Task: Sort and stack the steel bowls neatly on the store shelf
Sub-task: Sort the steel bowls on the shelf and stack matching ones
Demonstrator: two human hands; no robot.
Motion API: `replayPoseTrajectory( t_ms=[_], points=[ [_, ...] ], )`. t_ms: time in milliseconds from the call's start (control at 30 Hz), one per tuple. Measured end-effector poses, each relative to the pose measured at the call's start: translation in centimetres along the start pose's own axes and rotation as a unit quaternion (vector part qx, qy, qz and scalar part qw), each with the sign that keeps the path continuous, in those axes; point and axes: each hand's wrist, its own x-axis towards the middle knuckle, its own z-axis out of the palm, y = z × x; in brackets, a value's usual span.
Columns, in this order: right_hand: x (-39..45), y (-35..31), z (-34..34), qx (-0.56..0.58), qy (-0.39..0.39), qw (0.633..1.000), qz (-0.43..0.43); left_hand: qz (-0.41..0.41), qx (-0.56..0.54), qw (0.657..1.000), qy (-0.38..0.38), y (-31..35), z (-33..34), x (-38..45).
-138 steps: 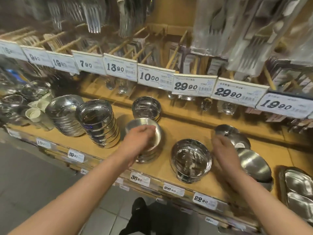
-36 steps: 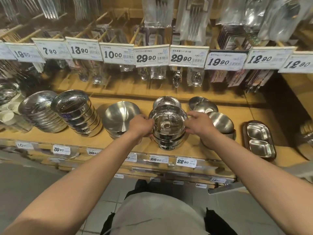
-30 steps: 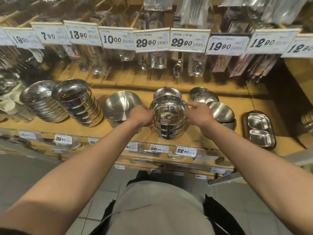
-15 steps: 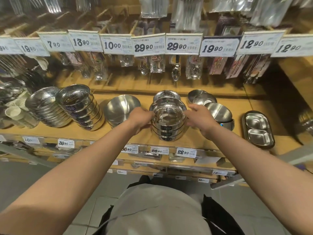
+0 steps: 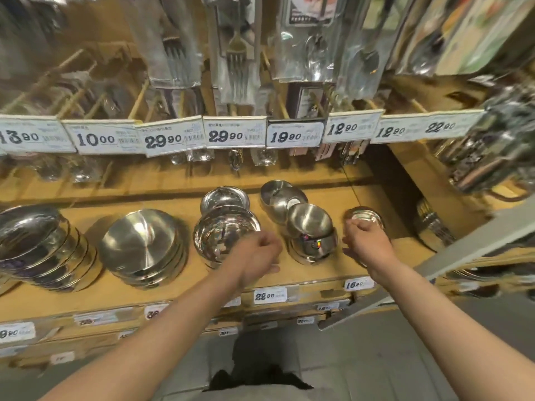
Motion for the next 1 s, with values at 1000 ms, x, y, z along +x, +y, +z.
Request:
replayPoseTrajectory(
  t_ms=[1000],
  points=[
    [8.4, 2.4, -0.2, -0.214, -0.156, 0.961, -0.080, -0.113, -0.093, 0.970, 0.192, -0.1, 9.3, 10.8]
  ],
)
